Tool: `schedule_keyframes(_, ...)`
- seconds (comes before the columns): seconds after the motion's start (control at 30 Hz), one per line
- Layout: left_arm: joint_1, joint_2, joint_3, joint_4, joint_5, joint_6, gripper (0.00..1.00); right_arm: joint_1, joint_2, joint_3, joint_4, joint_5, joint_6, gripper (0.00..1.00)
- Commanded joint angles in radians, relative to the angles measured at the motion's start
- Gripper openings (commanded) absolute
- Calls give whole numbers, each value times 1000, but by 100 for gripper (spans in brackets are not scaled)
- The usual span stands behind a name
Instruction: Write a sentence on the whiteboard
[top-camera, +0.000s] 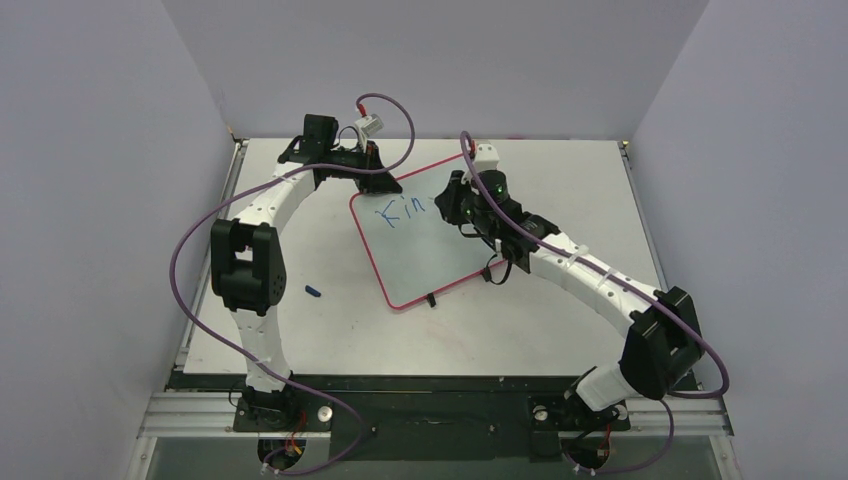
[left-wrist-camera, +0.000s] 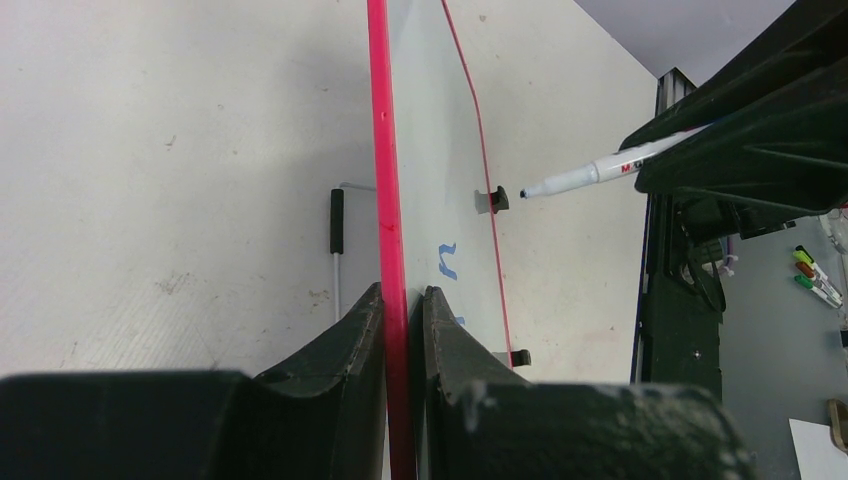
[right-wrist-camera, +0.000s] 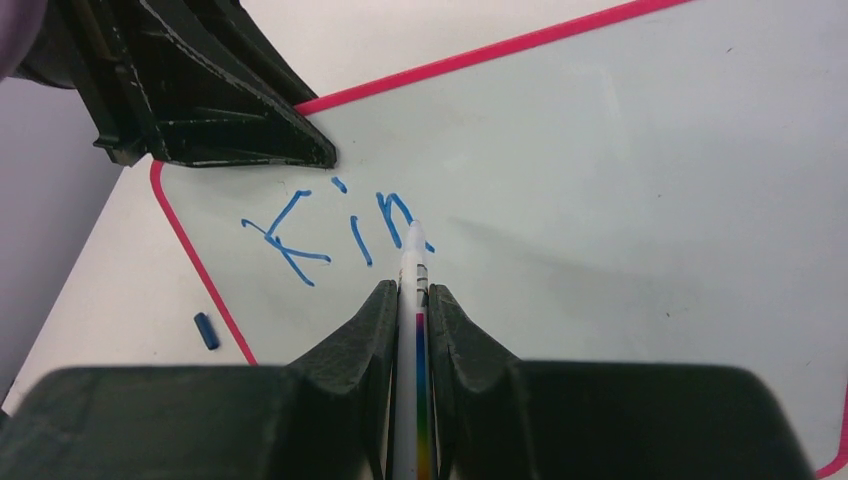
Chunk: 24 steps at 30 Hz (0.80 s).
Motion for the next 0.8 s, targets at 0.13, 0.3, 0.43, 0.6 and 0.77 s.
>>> schedule_keyframes(0.13, -37, -32, 27, -41, 30, 120, 0, -31, 47, 78, 21, -5, -20, 0)
schedule_keyframes(0.3, -37, -33, 28, -44, 31, 123, 0, -42, 76, 86, 27, -3, -21, 0)
schedule_keyframes(0.43, -37, -32, 29, -47, 31, 122, 0, -47, 97, 98, 26, -5, -27, 0)
schedule_keyframes(0.6, -37, -34, 30, -49, 32, 125, 0, -46, 119, 112, 26, -15, -28, 0)
schedule_keyframes(0.77, -38, -34, 31, -49, 32, 125, 0, -47, 137, 120, 31, -20, -23, 0)
